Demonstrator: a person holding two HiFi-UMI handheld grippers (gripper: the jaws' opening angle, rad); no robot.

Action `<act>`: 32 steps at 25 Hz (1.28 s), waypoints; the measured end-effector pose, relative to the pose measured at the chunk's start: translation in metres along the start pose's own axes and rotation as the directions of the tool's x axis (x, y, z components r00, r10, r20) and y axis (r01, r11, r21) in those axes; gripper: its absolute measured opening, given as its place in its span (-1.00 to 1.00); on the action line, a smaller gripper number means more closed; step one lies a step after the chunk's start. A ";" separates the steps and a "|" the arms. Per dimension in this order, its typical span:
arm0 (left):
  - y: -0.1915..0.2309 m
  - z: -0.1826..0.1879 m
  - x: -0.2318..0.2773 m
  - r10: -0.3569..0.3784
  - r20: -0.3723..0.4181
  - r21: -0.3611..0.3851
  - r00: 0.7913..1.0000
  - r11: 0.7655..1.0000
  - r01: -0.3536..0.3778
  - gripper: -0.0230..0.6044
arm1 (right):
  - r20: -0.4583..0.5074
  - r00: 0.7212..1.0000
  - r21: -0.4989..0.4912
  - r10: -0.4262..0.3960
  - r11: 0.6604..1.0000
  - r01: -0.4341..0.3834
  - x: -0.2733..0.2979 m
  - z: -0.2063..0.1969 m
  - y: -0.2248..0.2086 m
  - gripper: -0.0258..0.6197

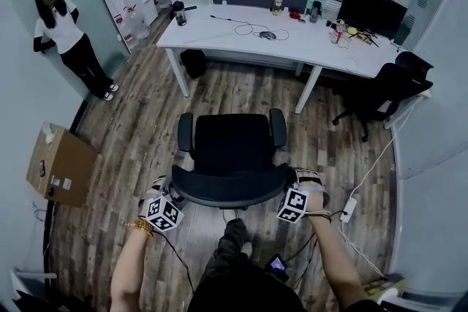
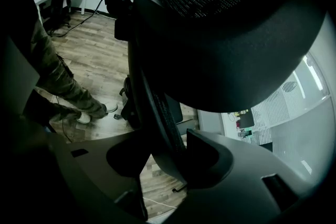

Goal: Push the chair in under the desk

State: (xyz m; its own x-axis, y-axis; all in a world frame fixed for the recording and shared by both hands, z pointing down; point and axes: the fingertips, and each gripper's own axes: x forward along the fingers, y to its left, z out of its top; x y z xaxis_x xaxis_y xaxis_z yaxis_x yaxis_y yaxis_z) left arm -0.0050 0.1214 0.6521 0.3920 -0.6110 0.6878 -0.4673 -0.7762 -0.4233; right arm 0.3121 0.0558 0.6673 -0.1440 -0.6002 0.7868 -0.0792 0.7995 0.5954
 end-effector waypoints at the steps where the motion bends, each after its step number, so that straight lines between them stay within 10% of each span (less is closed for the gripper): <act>1: 0.004 0.002 0.004 0.005 0.005 0.003 1.000 1.000 -0.005 -0.07 | -0.001 1.000 0.000 -0.002 1.000 0.002 0.003 -0.001 -0.005 -0.28; 32: 0.152 0.049 0.130 0.045 0.067 0.071 0.997 0.996 -0.050 -0.08 | -0.082 0.996 0.019 0.019 1.000 -0.017 0.121 -0.028 -0.164 -0.28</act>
State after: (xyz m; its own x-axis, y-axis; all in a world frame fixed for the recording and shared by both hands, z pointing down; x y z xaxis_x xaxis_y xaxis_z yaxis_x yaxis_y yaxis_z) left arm 0.0143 -0.0835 0.6486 0.4229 -0.6545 0.6267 -0.4286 -0.7538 -0.4981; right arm 0.3355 -0.1487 0.6698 -0.0640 -0.5852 0.8084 -0.0954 0.8099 0.5788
